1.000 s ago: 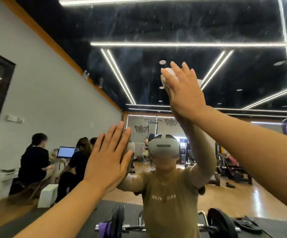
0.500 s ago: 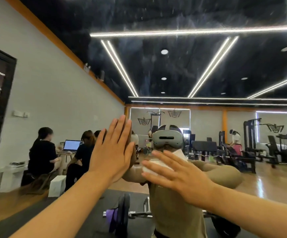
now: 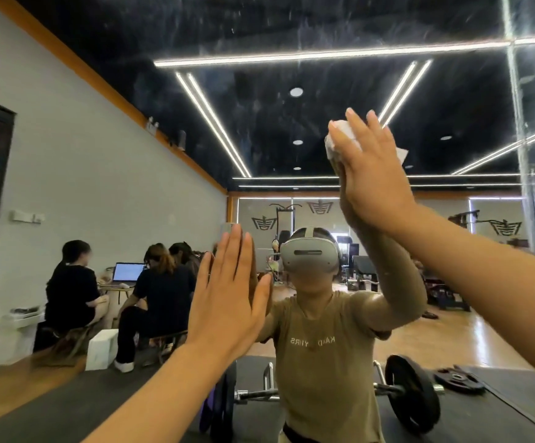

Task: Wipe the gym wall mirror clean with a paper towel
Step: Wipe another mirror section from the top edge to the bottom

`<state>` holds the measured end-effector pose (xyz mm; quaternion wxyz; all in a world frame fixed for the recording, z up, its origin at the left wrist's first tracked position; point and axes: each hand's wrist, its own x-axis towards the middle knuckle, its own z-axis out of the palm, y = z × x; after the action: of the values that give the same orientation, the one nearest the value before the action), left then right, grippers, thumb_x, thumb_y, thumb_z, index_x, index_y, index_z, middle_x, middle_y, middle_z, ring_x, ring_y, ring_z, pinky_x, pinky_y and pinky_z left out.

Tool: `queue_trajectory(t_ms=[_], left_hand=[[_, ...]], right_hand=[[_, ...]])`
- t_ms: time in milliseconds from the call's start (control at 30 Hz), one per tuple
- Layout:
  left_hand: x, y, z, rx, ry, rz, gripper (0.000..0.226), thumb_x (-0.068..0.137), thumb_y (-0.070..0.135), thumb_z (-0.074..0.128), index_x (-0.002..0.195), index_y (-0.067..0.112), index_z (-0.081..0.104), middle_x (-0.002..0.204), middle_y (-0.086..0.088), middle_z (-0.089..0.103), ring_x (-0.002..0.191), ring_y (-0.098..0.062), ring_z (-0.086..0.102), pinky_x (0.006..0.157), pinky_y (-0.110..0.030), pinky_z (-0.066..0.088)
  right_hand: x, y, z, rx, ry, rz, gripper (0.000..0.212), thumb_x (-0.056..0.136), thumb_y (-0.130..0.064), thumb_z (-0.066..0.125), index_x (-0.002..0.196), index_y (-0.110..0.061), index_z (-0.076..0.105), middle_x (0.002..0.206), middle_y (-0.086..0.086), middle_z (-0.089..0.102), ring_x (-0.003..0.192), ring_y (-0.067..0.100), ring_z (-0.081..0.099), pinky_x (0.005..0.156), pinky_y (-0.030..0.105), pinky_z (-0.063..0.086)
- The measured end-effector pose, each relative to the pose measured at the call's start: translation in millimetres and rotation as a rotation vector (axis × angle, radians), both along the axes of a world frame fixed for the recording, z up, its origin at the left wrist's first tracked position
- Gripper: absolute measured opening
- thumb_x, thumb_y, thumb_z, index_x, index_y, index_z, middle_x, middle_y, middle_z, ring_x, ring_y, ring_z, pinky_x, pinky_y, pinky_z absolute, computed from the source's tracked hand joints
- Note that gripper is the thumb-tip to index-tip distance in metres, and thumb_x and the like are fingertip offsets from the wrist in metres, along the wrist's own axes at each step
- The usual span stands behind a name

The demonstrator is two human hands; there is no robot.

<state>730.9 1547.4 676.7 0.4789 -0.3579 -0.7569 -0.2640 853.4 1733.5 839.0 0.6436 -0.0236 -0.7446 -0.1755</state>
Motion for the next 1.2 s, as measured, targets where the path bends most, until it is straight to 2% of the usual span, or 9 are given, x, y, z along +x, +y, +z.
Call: queue_trajectory(t_ms=[100,267,400,500,667,800,867,1033,1200], left_hand=[[-2,7,-7,0.042,0.029,-0.004,0.073,0.094,0.061,0.001,0.153,0.024,-0.020,0.161,0.008,-0.029,0.147,-0.004,-0.029,0.121,-0.030,-0.016],[-2,24,-25,0.054,0.099,-0.024,0.071,0.103,0.053,0.020,0.159,0.018,-0.006,0.167,0.004,-0.015,0.152,-0.009,-0.015,0.122,-0.032,-0.008],[4,35,-31,0.018,0.138,0.015,0.072,0.104,0.052,0.024,0.160,0.015,-0.004,0.168,0.000,-0.008,0.154,-0.012,-0.008,0.122,-0.034,0.000],[10,36,-29,-0.016,0.167,0.036,0.071,0.104,0.050,0.027,0.160,0.013,0.004,0.169,-0.003,0.000,0.155,-0.014,-0.001,0.122,-0.036,0.004],[22,41,-35,-0.143,0.315,0.020,0.069,0.102,0.046,0.035,0.159,0.011,0.019,0.168,-0.005,0.012,0.155,-0.016,0.007,0.122,-0.039,0.011],[22,44,-39,-0.114,0.295,0.029,0.070,0.101,0.044,0.037,0.159,0.011,0.018,0.168,-0.005,0.012,0.155,-0.017,0.008,0.122,-0.039,0.011],[22,46,-41,-0.100,0.301,0.033,0.070,0.101,0.044,0.036,0.160,0.010,0.017,0.168,-0.006,0.010,0.155,-0.019,0.008,0.122,-0.040,0.010],[24,59,-46,-0.028,0.271,0.027,0.072,0.102,0.046,0.033,0.160,0.010,0.009,0.169,-0.007,0.005,0.155,-0.022,0.007,0.122,-0.044,0.009],[34,72,-51,0.003,0.199,-0.016,0.084,0.100,0.056,0.030,0.160,0.006,0.000,0.168,-0.010,-0.007,0.155,-0.027,-0.003,0.120,-0.052,0.001]], right_hand=[[-7,5,-46,0.103,-0.053,0.034,0.066,0.092,0.001,0.062,0.150,-0.018,0.036,0.161,0.012,0.029,0.150,0.036,0.019,0.123,0.048,0.015],[10,34,-155,0.387,-0.295,0.052,0.073,0.081,-0.002,0.034,0.152,-0.020,0.038,0.159,0.009,0.035,0.149,0.032,0.023,0.120,0.048,0.020],[29,47,-187,0.554,-0.460,-0.025,0.088,0.072,0.001,0.053,0.154,-0.023,0.035,0.163,0.003,0.028,0.152,0.027,0.017,0.123,0.043,0.011],[33,49,-161,0.552,-0.485,-0.048,0.097,0.066,0.001,0.064,0.154,-0.025,0.034,0.162,0.004,0.028,0.151,0.026,0.018,0.125,0.045,0.012],[32,45,-59,0.276,-0.201,0.017,0.071,0.087,0.002,0.068,0.149,-0.022,0.042,0.159,0.010,0.034,0.149,0.032,0.023,0.121,0.046,0.015],[51,55,12,-0.073,0.022,0.045,0.063,0.097,0.003,0.050,0.153,-0.021,0.036,0.163,0.011,0.021,0.150,0.036,0.015,0.122,0.052,0.016],[54,56,14,-0.074,0.028,0.044,0.061,0.097,0.002,0.049,0.153,-0.019,0.037,0.162,0.013,0.023,0.149,0.038,0.015,0.122,0.054,0.015],[48,67,-75,0.165,-0.105,0.061,0.067,0.090,0.005,0.065,0.149,-0.016,0.041,0.158,0.014,0.035,0.148,0.039,0.023,0.120,0.055,0.020],[71,94,-182,0.353,-0.381,0.072,0.074,0.086,0.001,0.046,0.154,-0.024,0.032,0.162,0.003,0.030,0.152,0.031,0.020,0.119,0.053,0.022]])
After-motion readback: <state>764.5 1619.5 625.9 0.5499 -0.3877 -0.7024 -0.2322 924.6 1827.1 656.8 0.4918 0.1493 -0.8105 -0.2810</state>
